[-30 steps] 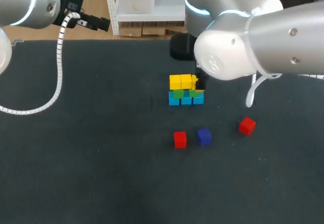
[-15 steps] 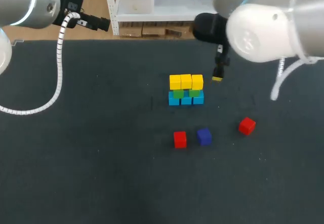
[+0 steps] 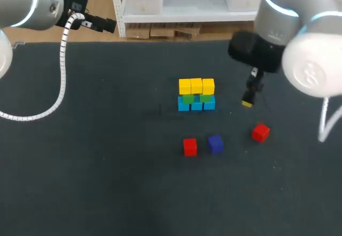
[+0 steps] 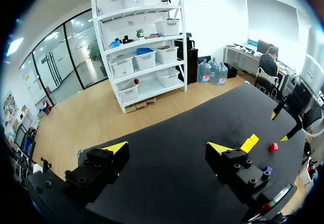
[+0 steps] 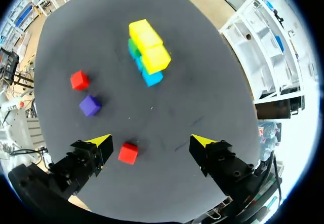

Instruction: Place the blue cubes, place green cubes on the blue cubes, place the yellow cubes on the green cubes, then place the red cubes on the yellow cubes, and place purple cube on the red cubes.

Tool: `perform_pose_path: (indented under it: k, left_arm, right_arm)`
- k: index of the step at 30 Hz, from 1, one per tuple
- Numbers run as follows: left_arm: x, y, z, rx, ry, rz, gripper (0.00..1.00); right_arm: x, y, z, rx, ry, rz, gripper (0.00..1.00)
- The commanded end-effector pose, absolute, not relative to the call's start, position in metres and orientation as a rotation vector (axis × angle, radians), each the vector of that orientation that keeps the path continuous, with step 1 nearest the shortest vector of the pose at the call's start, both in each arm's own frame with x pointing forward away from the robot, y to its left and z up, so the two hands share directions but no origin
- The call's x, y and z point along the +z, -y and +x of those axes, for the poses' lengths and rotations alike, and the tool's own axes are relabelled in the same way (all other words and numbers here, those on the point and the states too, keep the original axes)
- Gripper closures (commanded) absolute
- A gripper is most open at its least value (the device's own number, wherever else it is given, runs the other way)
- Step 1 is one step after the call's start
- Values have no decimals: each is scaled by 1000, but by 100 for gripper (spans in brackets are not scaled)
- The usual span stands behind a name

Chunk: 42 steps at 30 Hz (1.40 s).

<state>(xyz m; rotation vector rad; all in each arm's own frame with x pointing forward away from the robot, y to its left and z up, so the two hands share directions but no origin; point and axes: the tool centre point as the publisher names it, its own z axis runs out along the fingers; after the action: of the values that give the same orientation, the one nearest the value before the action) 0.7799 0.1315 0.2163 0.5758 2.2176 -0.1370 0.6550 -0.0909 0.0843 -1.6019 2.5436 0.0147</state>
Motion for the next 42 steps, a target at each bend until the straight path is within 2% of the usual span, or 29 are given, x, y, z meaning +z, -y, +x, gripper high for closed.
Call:
perform_pose_path:
  k: [1, 17, 28, 29, 30, 31, 33, 42]
  left_arm:
    - [216, -132, 779, -140, -2215, 576, 0]
    - [216, -132, 779, -140, -2215, 576, 0]
    - [216, -132, 779, -140, -2215, 576, 0]
    - [216, -132, 779, -140, -2215, 576, 0]
    - [216, -132, 779, -140, -2215, 576, 0]
    - [216, -132, 779, -140, -2215, 576, 0]
    - [216, -132, 779, -140, -2215, 576, 0]
    - [216, -132, 779, -140, -2215, 576, 0]
  right_arm:
    - [75, 100, 641, 45, -2530, -1563, 0]
    - [10, 110, 614, 165, -2741, -1478, 0]
    - [-3, 114, 612, 148, -2789, -1457, 0]
    - [-4, 114, 612, 138, -2793, -1466, 22]
    - [-5, 114, 611, 133, -2808, -1471, 50]
    - [-7, 115, 611, 109, -2828, -1475, 60]
    - [-8, 116, 611, 84, -2832, -1479, 100]
    - [2, 115, 607, 82, -2804, -1526, 100]
